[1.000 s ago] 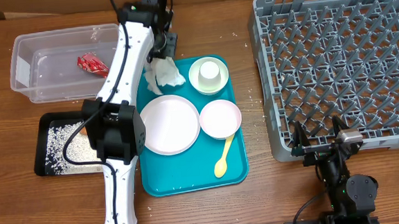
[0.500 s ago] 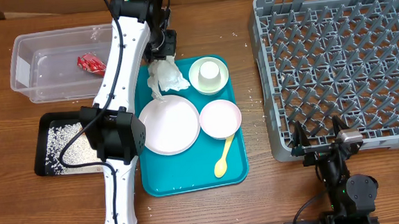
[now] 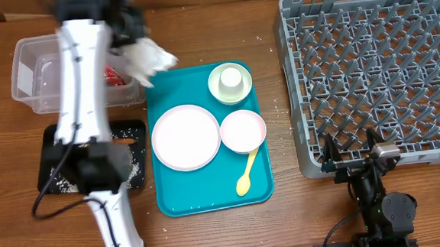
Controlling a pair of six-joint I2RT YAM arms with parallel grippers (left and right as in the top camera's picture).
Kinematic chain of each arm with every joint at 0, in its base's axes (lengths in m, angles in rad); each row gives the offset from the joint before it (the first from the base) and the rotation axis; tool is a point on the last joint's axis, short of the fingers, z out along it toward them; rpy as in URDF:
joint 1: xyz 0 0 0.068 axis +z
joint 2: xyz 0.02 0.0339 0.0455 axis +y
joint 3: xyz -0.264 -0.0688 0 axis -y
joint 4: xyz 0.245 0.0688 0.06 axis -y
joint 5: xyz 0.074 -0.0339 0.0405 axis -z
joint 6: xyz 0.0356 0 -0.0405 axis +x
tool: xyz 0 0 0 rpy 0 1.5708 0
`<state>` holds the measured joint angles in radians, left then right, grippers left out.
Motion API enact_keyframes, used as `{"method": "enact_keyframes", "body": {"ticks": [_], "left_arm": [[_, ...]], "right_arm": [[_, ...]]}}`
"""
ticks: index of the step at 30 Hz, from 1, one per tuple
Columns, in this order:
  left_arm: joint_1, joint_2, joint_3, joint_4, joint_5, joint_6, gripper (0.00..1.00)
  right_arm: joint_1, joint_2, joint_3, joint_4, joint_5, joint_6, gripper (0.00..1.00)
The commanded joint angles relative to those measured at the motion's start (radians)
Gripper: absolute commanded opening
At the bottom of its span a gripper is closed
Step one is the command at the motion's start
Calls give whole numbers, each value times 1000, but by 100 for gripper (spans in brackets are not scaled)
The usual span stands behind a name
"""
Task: Sort waste into correct bins and load items into the dishwasher
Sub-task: 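Carry the tissue left and release it into the clear bin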
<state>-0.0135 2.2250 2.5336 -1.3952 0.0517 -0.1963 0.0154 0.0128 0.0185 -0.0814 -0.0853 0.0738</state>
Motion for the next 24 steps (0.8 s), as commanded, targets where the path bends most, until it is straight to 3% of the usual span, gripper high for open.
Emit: {"method": "enact_keyframes", "body": {"ticks": [1, 11, 14, 15, 16, 20, 24], "left_arm": [[119, -52, 23, 30, -16, -42, 4], [280, 62, 21, 152, 6, -52, 7], [290, 92, 21, 144, 24, -57, 57], [290, 97, 21, 144, 24, -63, 84], [290, 98, 21, 151, 24, -63, 90], [290, 77, 24, 173, 40, -63, 90], [287, 11, 24, 156, 192, -63, 89]], "right_arm": [[4, -8, -10, 4, 10, -3, 100], [4, -8, -10, 4, 10, -3, 100], [4, -8, -10, 4, 10, -3, 100], [4, -8, -10, 4, 10, -3, 100], [4, -8, -10, 4, 10, -3, 100], [4, -8, -10, 4, 10, -3, 100], [4, -8, -10, 4, 10, -3, 100]]}}
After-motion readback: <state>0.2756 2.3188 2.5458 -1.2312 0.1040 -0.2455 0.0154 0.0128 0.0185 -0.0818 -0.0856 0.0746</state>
